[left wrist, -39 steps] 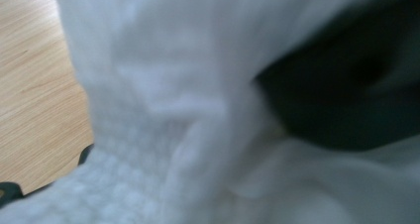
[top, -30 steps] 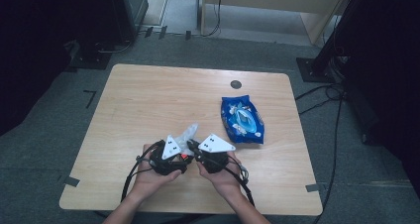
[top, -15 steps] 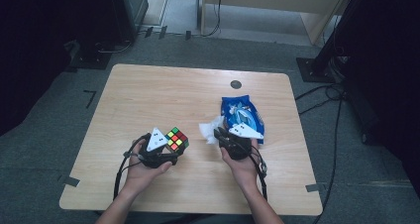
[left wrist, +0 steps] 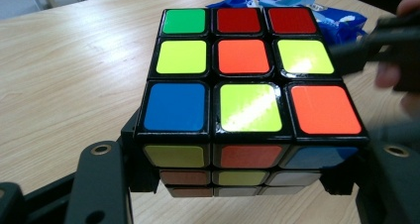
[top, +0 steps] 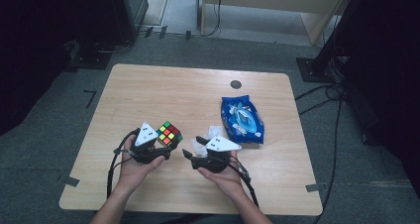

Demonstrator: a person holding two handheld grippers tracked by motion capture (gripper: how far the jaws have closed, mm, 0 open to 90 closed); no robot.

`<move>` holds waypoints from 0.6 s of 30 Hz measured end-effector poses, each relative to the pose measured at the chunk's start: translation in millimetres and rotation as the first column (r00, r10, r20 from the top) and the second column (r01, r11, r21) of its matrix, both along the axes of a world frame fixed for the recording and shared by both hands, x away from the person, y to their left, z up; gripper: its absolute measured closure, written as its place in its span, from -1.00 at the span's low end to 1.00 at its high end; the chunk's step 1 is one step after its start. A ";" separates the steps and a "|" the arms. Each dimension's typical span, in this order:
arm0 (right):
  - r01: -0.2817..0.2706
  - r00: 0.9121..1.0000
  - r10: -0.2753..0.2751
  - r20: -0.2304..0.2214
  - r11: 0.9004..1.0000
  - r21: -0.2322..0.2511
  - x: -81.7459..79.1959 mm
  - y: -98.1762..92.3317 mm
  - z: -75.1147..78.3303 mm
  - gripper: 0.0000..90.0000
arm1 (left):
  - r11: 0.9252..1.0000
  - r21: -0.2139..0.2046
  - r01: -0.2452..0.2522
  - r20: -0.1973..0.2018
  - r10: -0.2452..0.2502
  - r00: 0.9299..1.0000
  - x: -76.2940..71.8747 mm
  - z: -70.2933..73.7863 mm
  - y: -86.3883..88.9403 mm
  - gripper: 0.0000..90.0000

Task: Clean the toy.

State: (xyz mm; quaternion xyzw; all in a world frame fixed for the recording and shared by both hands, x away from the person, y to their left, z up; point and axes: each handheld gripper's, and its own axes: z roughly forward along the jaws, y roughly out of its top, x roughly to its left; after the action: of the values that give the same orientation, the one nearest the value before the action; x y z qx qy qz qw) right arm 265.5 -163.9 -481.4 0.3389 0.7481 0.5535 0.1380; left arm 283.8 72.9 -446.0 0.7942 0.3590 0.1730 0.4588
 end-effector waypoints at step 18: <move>0.018 0.997 -0.015 0.078 0.999 -0.042 -6.0 27.0 -13.2 -0.26 | 0.998 0.008 0.062 -0.043 -0.061 0.997 -4.9 -2.7 -23.1 -0.25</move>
State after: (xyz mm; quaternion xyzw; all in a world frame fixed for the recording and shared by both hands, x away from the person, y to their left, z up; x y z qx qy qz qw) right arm 259.4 -136.9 -494.5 0.3204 0.7511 0.5488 0.1788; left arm 278.9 49.8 -448.8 0.8104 0.3432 0.1436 0.4526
